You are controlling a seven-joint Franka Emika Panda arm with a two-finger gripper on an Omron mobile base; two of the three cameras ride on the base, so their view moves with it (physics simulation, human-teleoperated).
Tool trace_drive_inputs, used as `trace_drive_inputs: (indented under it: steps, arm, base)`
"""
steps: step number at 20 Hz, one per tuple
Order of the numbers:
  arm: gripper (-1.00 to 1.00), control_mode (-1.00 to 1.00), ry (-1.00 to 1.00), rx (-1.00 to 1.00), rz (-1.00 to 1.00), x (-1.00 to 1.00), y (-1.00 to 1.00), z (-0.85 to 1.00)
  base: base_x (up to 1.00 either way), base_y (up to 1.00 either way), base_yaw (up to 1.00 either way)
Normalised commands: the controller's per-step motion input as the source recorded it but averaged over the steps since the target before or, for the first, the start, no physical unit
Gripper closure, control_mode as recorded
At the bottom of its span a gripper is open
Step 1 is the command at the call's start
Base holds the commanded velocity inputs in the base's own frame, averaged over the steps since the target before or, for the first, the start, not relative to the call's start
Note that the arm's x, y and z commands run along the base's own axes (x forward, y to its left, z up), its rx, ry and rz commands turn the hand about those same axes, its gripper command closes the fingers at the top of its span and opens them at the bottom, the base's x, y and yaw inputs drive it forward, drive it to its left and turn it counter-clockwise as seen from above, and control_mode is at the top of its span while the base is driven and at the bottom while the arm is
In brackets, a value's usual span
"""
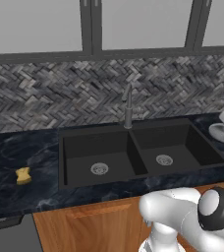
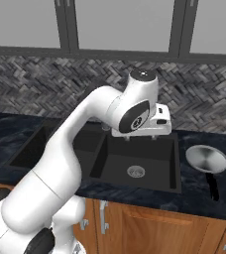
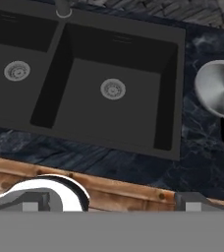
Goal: Pick the pan and sponge and place them into the sink. Then turn on the water.
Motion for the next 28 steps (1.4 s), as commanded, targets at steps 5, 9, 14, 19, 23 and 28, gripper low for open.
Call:
trace_drive_inputs:
  steps: [5, 9, 14, 19, 23, 28]
  arm:
    - [-1.00, -1.00, 0.06, 0.01, 0.00, 0.03, -0.42, -0.08]
    - [-1.00, -1.00, 0.01, 0.06, 0.00, 0.02, -0.36, -0.13]
    - [-1.00, -1.00, 0.01, 0.03, 0.01, 0.05, -0.32, -0.16]
    - [-1.00, -1.00, 0.03, 0.00, 0.01, 0.12, -0.23, -0.17]
    - [-1.00, -1.00, 0.01, -0.02, 0.00, 0.10, -0.19, -0.16]
    - [-1.00, -1.00, 0.02, -0.01, 0.00, 0.08, -0.27, -0.15]
  base:
    - [0.00, 0.00, 0.00]
    - [0.00, 0.00, 0.00]
    - [0.00, 0.00, 0.00]
    - [0.00, 0.00, 0.00]
    - [0.00, 0.00, 0.00]
    - [0.00, 0.00, 0.00]
